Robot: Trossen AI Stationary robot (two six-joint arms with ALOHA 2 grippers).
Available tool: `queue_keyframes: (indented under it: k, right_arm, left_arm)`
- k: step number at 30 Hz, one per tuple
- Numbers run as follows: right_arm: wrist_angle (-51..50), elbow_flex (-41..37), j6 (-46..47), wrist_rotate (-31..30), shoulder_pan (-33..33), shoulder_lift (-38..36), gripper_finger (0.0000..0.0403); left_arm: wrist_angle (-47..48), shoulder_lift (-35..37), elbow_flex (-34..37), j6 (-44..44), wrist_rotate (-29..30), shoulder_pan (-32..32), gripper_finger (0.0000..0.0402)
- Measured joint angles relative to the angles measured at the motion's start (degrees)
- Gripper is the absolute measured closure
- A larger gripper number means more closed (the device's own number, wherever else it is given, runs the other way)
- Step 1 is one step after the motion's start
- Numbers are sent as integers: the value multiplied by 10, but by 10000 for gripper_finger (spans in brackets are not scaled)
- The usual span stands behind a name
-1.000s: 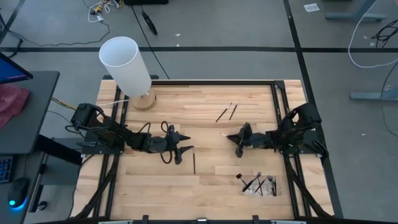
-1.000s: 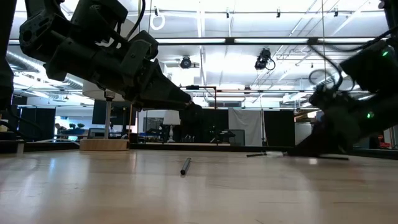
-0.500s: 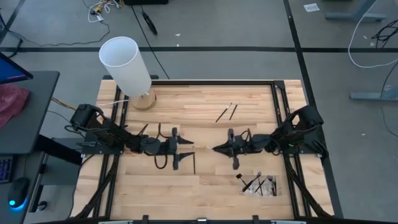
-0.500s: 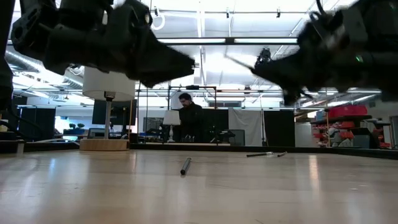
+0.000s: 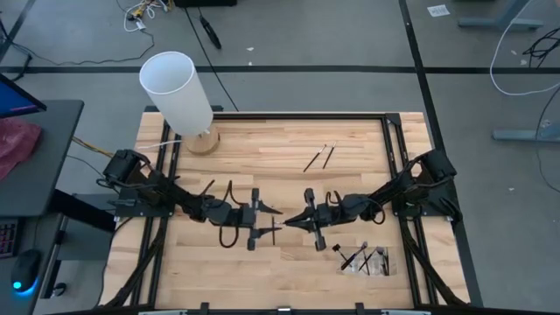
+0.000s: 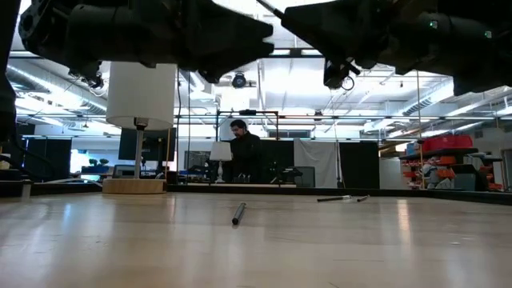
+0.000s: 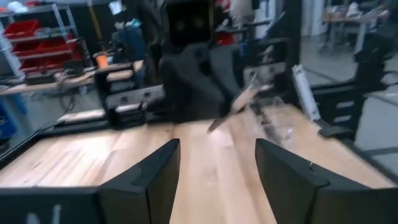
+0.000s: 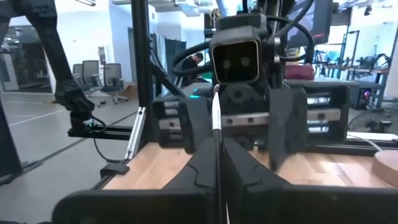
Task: Pick & Place Makeup Supplies
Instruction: Put the silver makeup brush into the transparent organizer
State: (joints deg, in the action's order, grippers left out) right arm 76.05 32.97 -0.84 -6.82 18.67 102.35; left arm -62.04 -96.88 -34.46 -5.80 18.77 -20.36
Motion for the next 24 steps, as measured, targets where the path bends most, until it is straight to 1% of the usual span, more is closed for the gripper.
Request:
queue_keyframes:
  k: [6, 12, 18, 24]
  right_arm:
    - [-2, 0, 6, 0, -1, 0, 397]
    - [-1, 0, 6, 0, 0, 0, 397]
    - [-2, 0, 8, 0, -1, -1, 397]
    - [-7, 0, 8, -1, -1, -1, 396]
  left_arm:
    - [-17, 0, -9, -5, -6, -5, 200]
    - [-20, 0, -21, -6, -17, -5, 234]
    - [-19, 0, -25, -5, -17, -5, 293]
    - [-12, 0, -25, -6, -16, -5, 368]
